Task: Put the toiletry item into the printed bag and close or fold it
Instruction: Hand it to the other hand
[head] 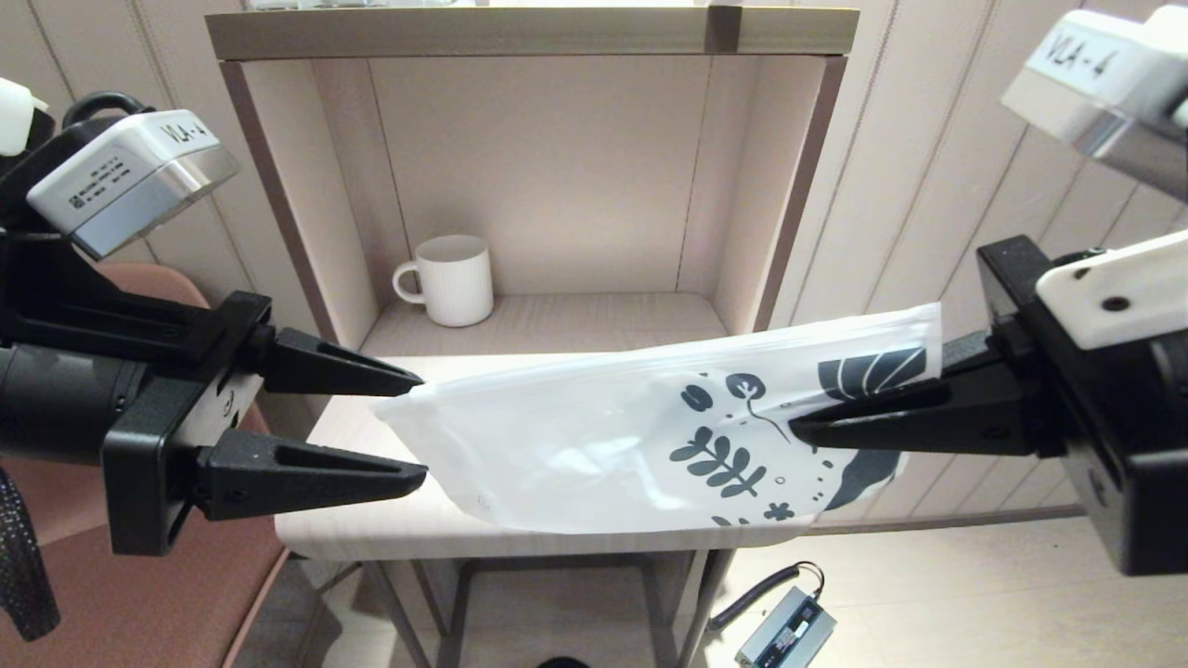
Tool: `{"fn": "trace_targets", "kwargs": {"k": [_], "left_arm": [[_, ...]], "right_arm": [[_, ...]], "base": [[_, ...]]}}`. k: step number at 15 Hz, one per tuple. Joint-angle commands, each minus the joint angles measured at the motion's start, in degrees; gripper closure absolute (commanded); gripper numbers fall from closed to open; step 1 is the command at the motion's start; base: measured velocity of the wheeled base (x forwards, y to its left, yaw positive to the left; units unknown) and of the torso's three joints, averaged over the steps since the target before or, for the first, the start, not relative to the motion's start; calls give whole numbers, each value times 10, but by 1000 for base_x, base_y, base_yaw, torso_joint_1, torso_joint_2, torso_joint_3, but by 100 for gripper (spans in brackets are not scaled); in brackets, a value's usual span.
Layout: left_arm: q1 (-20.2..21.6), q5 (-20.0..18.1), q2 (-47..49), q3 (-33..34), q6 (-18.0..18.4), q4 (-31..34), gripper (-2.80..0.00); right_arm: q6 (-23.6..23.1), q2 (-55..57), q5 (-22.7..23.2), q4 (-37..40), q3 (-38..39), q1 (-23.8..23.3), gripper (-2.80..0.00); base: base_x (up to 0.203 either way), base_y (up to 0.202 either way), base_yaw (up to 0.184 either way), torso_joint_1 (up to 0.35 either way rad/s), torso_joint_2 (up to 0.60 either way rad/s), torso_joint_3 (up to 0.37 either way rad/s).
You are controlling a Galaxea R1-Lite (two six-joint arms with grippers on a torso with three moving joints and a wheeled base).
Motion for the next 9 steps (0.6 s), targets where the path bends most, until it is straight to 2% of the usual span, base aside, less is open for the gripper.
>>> {"fn": "trace_targets", "kwargs": {"k": [1, 3, 6, 9], "left_arm": [[0, -3, -3, 7, 1, 1, -280], [1, -5, -8, 28, 0, -4, -280], [19, -30, -16, 77, -4, -47, -280], [21, -38, -13, 85, -14, -72, -280]], "right_arm": [[0, 0, 2, 2, -1, 0, 0], [0, -3, 4, 2, 0, 0, 0], [4, -5, 13, 3, 2, 0, 0], [7, 0, 26, 3, 1, 0, 0]], "base": [[0, 0, 0, 0, 0, 0], [0, 0, 0, 0, 0, 0], [0, 0, 0, 0, 0, 0], [0, 0, 0, 0, 0, 0]]}}
